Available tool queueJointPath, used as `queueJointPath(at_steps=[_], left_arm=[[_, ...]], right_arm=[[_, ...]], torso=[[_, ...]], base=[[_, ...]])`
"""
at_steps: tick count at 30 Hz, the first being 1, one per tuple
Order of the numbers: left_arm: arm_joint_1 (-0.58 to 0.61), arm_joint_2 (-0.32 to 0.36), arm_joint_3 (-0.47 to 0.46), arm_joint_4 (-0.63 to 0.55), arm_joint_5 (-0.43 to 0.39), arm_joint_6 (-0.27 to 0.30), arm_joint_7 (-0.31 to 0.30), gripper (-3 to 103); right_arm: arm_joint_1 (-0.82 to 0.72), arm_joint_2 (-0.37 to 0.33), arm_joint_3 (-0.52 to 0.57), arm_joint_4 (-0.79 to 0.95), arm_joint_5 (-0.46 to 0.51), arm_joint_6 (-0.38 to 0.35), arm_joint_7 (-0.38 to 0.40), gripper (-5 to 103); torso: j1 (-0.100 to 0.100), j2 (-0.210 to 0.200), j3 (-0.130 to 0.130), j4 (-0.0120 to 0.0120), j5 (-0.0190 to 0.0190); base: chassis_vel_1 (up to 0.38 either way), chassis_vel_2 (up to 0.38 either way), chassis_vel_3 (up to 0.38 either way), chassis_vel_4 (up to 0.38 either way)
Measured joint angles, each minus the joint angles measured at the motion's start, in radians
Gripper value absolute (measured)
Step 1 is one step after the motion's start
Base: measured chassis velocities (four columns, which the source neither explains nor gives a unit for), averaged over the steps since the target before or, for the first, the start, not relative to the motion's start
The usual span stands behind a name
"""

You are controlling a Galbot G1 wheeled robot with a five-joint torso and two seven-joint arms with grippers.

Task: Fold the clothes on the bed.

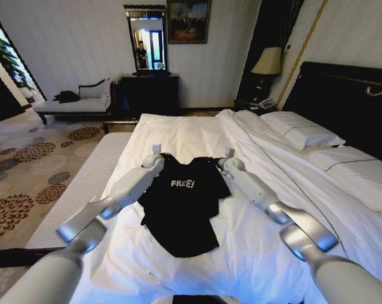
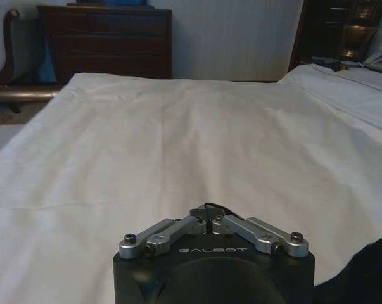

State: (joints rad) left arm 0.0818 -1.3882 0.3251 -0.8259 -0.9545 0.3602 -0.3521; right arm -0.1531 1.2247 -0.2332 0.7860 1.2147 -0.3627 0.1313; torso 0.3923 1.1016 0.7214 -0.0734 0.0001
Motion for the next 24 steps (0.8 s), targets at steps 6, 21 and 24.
queueJointPath(at_steps=[6, 21, 24], left_arm=[[-0.015, -0.085, -0.064, 0.116, 0.053, -0.014, 0.000, 0], [-0.002, -0.092, -0.066, 0.127, 0.054, 0.057, -0.065, 24], [-0.001, -0.091, -0.061, 0.126, 0.055, 0.065, -0.067, 34]], right_arm=[[0.035, 0.036, -0.006, -0.102, -0.040, 0.025, -0.036, 0], [0.022, 0.041, -0.005, -0.095, -0.080, -0.002, -0.044, 25], [0.017, 0.036, -0.003, -0.078, -0.079, -0.008, -0.044, 37]], torso=[[0.000, 0.000, 0.000, -0.0006, 0.0002], [0.000, 0.000, 0.000, 0.0001, 0.0001], [0.000, 0.000, 0.000, 0.0000, -0.0001]], base=[[0.000, 0.000, 0.000, 0.000], [0.000, 0.000, 0.000, 0.000], [0.000, 0.000, 0.000, 0.000]])
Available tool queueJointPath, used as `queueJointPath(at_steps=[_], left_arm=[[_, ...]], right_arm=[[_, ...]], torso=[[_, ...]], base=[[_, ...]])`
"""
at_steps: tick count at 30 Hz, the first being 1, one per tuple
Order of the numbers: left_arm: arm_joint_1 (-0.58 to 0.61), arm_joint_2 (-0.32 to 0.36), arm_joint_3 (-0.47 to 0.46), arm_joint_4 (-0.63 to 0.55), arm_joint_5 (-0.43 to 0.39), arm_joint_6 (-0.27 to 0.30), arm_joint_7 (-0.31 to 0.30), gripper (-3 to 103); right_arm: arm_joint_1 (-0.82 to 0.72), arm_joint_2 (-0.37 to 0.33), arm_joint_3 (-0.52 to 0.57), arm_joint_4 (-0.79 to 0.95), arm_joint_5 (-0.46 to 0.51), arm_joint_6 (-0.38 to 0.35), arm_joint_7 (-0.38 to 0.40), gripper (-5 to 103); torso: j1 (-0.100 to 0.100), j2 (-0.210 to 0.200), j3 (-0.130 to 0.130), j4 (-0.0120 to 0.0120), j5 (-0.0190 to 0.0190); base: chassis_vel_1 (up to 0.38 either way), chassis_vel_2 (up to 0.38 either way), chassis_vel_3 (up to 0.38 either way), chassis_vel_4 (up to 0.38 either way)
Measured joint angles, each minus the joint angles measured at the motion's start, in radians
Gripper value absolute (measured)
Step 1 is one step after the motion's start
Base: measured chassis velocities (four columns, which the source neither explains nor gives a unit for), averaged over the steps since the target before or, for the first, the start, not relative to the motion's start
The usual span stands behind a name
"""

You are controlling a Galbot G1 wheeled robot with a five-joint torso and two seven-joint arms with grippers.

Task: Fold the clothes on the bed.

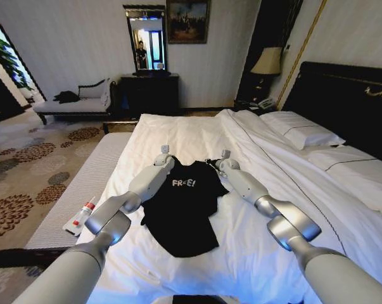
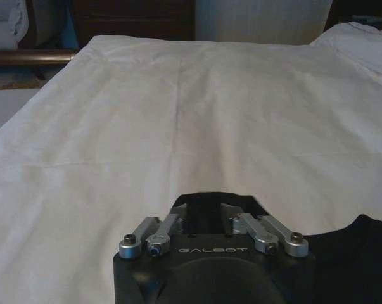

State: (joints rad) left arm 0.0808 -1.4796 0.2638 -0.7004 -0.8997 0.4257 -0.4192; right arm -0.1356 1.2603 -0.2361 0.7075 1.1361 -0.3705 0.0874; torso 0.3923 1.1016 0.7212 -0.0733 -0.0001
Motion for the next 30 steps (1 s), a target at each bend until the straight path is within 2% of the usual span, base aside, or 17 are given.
queueJointPath(at_steps=[1, 2, 3, 4, 5, 8, 9, 10, 11, 12, 15, 16, 18, 20, 21, 25, 30], left_arm=[[0.000, 0.002, 0.001, -0.002, -0.001, 0.007, -0.001, 40], [0.000, 0.004, 0.002, -0.002, -0.004, 0.012, -0.002, 40], [-0.001, 0.005, 0.002, -0.002, -0.006, 0.014, -0.003, 45], [-0.003, 0.008, 0.002, -0.003, -0.010, 0.018, -0.006, 51], [-0.003, 0.008, 0.002, -0.003, -0.010, 0.018, -0.006, 51], [0.001, 0.033, 0.010, -0.047, -0.035, 0.029, -0.021, 67], [0.008, 0.049, 0.017, -0.077, -0.050, 0.033, -0.031, 67], [0.008, 0.049, 0.017, -0.077, -0.050, 0.033, -0.031, 67], [0.019, 0.068, 0.024, -0.113, -0.065, 0.035, -0.042, 72], [0.029, 0.087, 0.030, -0.153, -0.081, 0.035, -0.052, 78], [0.088, 0.211, 0.053, -0.355, -0.165, 0.044, -0.107, 93], [0.088, 0.211, 0.053, -0.355, -0.165, 0.044, -0.107, 93], [0.147, 0.323, 0.061, -0.512, -0.203, 0.052, -0.140, 97], [0.210, 0.407, 0.050, -0.644, -0.212, 0.054, -0.143, 100], [0.210, 0.407, 0.050, -0.644, -0.212, 0.054, -0.143, 100], [0.343, 0.513, -0.022, -0.786, -0.194, 0.017, -0.121, 100], [0.452, 0.584, -0.096, -0.877, -0.169, -0.008, -0.106, 100]], right_arm=[[-0.001, -0.003, 0.001, 0.008, 0.002, -0.003, 0.001, 42], [-0.001, -0.007, 0.001, 0.016, 0.005, -0.006, 0.004, 47], [-0.001, -0.009, 0.001, 0.022, 0.008, -0.008, 0.006, 47], [0.000, -0.015, 0.001, 0.035, 0.016, -0.012, 0.015, 52], [0.000, -0.015, 0.001, 0.035, 0.016, -0.012, 0.015, 52], [-0.005, -0.044, 0.007, 0.082, 0.029, -0.018, 0.041, 69], [-0.012, -0.060, 0.008, 0.101, 0.028, -0.019, 0.047, 74], [-0.012, -0.060, 0.008, 0.101, 0.028, -0.019, 0.047, 74], [-0.018, -0.075, 0.009, 0.115, 0.023, -0.019, 0.050, 74], [-0.025, -0.091, 0.011, 0.131, 0.022, -0.019, 0.055, 80], [-0.076, -0.198, 0.047, 0.263, 0.115, -0.056, 0.096, 95], [-0.076, -0.198, 0.047, 0.263, 0.115, -0.056, 0.096, 95], [-0.153, -0.273, 0.092, 0.400, 0.167, -0.072, 0.123, 100], [-0.248, -0.323, 0.146, 0.526, 0.200, -0.085, 0.144, 100], [-0.248, -0.323, 0.146, 0.526, 0.200, -0.085, 0.144, 100], [-0.383, -0.386, 0.239, 0.697, 0.239, -0.100, 0.172, 100], [-0.460, -0.424, 0.302, 0.804, 0.256, -0.108, 0.186, 100]], torso=[[0.000, 0.000, 0.000, -0.0001, 0.0001], [0.000, 0.000, 0.000, -0.0001, 0.0001], [0.000, 0.000, 0.000, -0.0001, 0.0001], [0.000, 0.000, 0.000, 0.0000, 0.0001], [0.000, 0.000, 0.000, 0.0000, 0.0001], [0.000, 0.000, 0.000, 0.0001, 0.0000], [0.000, 0.000, 0.000, 0.0001, 0.0001], [0.000, 0.000, 0.000, 0.0001, 0.0001], [0.000, 0.000, 0.000, -0.0001, 0.0001], [0.000, 0.000, 0.000, 0.0000, 0.0002], [0.000, 0.000, 0.000, -0.0005, -0.0003], [0.000, 0.000, 0.000, -0.0005, -0.0003], [0.000, 0.000, 0.000, -0.0004, -0.0002], [0.000, 0.000, 0.000, 0.0003, 0.0005], [0.000, 0.000, 0.000, 0.0003, 0.0005], [0.000, 0.000, 0.000, 0.0000, 0.0000], [0.000, 0.000, 0.000, -0.0001, 0.0000]], base=[[0.000, 0.000, 0.000, 0.000], [0.000, 0.000, 0.000, 0.000], [0.000, 0.000, 0.000, 0.000], [0.000, 0.000, 0.000, 0.000], [0.000, 0.000, 0.000, 0.000], [0.000, 0.000, 0.000, 0.000], [0.000, 0.000, 0.000, 0.000], [0.000, 0.000, 0.000, 0.000], [0.000, 0.000, 0.000, 0.000], [0.000, 0.000, 0.000, 0.000], [0.000, 0.000, 0.000, 0.000], [0.000, 0.000, 0.000, 0.000], [0.000, 0.000, 0.000, 0.000], [0.000, 0.000, 0.000, 0.000], [0.000, 0.000, 0.000, 0.000], [0.000, 0.000, 0.000, 0.000], [0.000, 0.000, 0.000, 0.000]])
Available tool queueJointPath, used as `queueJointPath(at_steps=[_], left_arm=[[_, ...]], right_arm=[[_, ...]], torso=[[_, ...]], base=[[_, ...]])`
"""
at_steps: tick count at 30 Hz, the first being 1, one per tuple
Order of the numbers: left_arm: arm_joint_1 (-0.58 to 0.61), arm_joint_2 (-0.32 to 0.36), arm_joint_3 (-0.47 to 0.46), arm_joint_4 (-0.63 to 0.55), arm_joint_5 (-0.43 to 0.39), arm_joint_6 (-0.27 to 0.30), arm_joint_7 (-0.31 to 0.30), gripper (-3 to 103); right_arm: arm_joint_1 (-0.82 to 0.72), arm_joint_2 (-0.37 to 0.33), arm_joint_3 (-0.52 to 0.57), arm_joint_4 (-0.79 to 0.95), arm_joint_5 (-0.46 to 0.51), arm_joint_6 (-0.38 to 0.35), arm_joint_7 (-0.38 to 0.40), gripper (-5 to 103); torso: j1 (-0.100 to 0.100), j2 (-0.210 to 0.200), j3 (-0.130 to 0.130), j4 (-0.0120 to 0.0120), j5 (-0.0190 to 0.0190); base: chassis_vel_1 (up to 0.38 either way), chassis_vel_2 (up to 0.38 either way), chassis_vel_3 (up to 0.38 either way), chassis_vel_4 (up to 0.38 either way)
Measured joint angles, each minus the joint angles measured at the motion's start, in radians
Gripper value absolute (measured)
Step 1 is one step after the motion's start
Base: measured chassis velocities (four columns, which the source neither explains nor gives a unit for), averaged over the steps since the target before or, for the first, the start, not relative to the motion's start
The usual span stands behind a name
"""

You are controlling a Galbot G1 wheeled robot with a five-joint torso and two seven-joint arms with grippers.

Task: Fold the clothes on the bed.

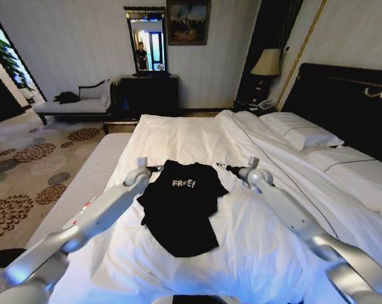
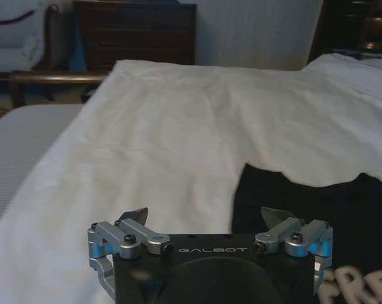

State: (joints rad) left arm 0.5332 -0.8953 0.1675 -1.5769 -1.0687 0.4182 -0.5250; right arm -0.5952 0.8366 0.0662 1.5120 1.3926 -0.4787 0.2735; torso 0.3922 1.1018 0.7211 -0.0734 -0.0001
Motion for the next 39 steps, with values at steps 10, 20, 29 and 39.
queueJointPath(at_steps=[10, 20, 29, 39], left_arm=[[0.346, 0.111, -0.241, -0.220, 0.110, -0.018, 0.066, 100], [0.516, 0.150, -0.330, -0.385, 0.102, -0.087, 0.144, 100], [0.749, 0.164, -0.488, -0.467, 0.111, -0.112, 0.186, 100], [1.039, 0.117, -0.577, -0.582, 0.207, -0.133, 0.233, 100]], right_arm=[[-0.365, -0.094, 0.263, 0.314, -0.042, -0.005, -0.022, 100], [-0.724, -0.091, 0.484, 0.512, -0.119, -0.002, -0.061, 100], [-0.959, 0.001, 0.584, 0.671, -0.188, -0.017, -0.073, 100], [-1.094, 0.091, 0.598, 0.666, -0.301, -0.016, -0.089, 100]], torso=[[0.000, 0.000, 0.000, 0.0000, -0.0002], [0.000, 0.000, 0.000, -0.0003, 0.0002], [0.000, 0.000, 0.000, 0.0000, 0.0000], [0.000, 0.000, 0.000, 0.0001, 0.0001]], base=[[0.000, 0.000, 0.000, 0.000], [0.000, 0.000, 0.000, 0.000], [0.000, 0.000, 0.000, 0.000], [0.000, 0.000, 0.000, 0.000]])
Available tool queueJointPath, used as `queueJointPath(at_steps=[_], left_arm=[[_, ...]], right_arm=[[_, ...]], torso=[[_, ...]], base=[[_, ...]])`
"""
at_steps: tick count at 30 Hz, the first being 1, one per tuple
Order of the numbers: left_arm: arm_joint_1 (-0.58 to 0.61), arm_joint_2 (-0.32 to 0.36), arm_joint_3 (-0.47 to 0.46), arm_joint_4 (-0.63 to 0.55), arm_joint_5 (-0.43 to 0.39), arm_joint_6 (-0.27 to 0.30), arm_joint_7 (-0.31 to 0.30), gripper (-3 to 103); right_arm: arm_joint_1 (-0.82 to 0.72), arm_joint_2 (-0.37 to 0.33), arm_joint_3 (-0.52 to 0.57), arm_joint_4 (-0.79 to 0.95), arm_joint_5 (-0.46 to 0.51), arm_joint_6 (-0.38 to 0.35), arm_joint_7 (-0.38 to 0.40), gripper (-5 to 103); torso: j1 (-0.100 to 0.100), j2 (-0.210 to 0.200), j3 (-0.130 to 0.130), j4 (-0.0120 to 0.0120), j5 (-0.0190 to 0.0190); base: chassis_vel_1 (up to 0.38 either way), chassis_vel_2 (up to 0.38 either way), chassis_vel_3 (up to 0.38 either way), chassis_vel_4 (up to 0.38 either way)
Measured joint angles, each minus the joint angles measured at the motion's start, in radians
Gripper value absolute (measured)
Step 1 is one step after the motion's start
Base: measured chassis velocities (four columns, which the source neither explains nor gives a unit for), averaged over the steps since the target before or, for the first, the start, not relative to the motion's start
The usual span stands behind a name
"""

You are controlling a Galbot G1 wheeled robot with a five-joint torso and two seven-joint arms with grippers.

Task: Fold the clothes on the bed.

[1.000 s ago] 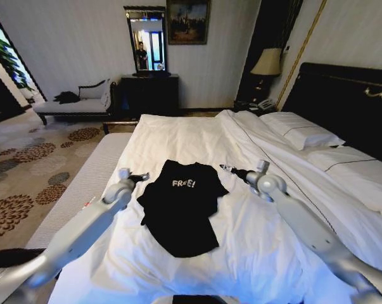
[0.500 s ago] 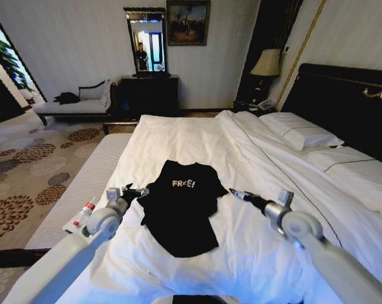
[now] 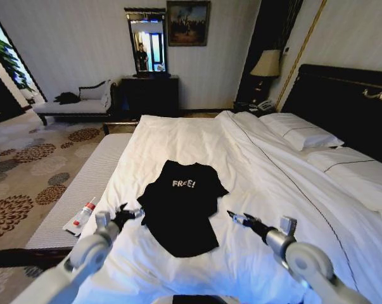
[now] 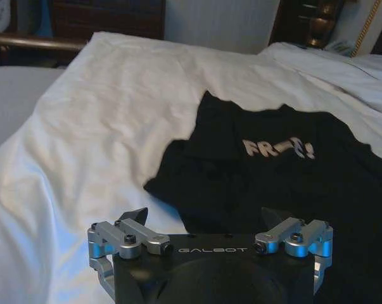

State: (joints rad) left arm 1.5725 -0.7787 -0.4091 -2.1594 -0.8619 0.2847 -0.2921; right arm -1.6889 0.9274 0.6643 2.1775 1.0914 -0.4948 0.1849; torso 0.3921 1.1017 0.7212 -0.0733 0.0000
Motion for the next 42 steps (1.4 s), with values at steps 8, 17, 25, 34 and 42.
queueJointPath(at_steps=[8, 17, 25, 34, 42], left_arm=[[0.072, 0.005, 0.005, -0.045, 0.082, -0.004, -0.010, 100], [0.087, 0.040, 0.036, -0.019, 0.130, 0.009, -0.016, 98], [0.013, 0.041, 0.089, 0.031, 0.113, 0.020, -0.022, 95], [-0.059, 0.028, 0.129, 0.085, 0.071, 0.030, -0.031, 81], [-0.074, 0.026, 0.141, 0.106, 0.061, 0.040, -0.029, 47]], right_arm=[[0.029, 0.014, -0.006, -0.034, 0.008, -0.002, 0.013, 100], [0.030, 0.033, -0.005, -0.049, 0.001, -0.002, 0.019, 100], [0.038, 0.030, -0.005, -0.056, 0.005, -0.001, 0.024, 100], [0.042, 0.025, 0.004, -0.054, 0.025, -0.003, 0.032, 100], [0.053, 0.022, 0.002, -0.047, 0.051, -0.027, 0.050, 100]], torso=[[0.000, 0.000, 0.000, 0.0000, 0.0000], [0.000, 0.000, 0.000, 0.0000, -0.0001], [0.000, 0.000, 0.000, -0.0001, -0.0002], [0.000, 0.000, 0.000, -0.0001, -0.0001], [0.000, 0.000, 0.000, 0.0001, 0.0000]], base=[[0.000, 0.000, 0.000, 0.000], [0.000, 0.000, 0.000, 0.000], [0.000, 0.000, 0.000, 0.000], [0.000, 0.000, 0.000, 0.000], [0.000, 0.000, 0.000, 0.000]])
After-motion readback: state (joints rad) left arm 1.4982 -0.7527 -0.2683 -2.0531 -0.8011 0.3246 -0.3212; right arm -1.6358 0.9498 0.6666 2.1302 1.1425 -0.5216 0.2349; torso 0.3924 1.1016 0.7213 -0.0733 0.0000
